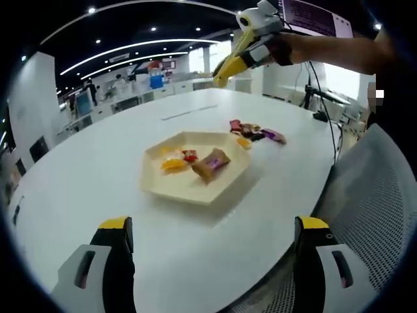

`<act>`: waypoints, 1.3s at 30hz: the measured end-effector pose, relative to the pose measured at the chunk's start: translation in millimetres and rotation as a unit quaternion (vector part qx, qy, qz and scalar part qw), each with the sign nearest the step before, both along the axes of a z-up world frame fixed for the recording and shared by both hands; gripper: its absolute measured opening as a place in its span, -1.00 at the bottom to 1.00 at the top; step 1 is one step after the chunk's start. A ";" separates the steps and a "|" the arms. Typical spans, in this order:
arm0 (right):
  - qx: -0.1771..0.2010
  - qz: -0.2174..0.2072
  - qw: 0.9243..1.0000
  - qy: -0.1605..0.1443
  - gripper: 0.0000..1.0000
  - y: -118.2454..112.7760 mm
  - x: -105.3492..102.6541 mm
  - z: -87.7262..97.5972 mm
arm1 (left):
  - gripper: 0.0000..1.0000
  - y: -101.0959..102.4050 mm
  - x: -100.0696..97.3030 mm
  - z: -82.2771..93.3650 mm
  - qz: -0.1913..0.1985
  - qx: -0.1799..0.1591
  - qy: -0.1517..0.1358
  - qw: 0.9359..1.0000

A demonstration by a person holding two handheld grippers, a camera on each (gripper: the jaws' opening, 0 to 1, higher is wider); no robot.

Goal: Place the target food into the container with the food tongs after gripping and lifting it, then release it inside without dropping or visibly crushing the food.

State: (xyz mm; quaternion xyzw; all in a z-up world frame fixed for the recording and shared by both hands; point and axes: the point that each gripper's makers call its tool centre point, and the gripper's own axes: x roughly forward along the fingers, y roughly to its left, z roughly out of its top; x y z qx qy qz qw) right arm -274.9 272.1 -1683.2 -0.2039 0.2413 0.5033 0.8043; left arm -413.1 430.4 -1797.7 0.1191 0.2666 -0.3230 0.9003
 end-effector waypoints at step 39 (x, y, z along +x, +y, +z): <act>-0.008 -0.105 0.994 -0.021 -0.48 -160.5 -11.9 -40.5 | 0.99 -4.0 -2.1 -1.3 -0.011 -0.005 0.005 1.000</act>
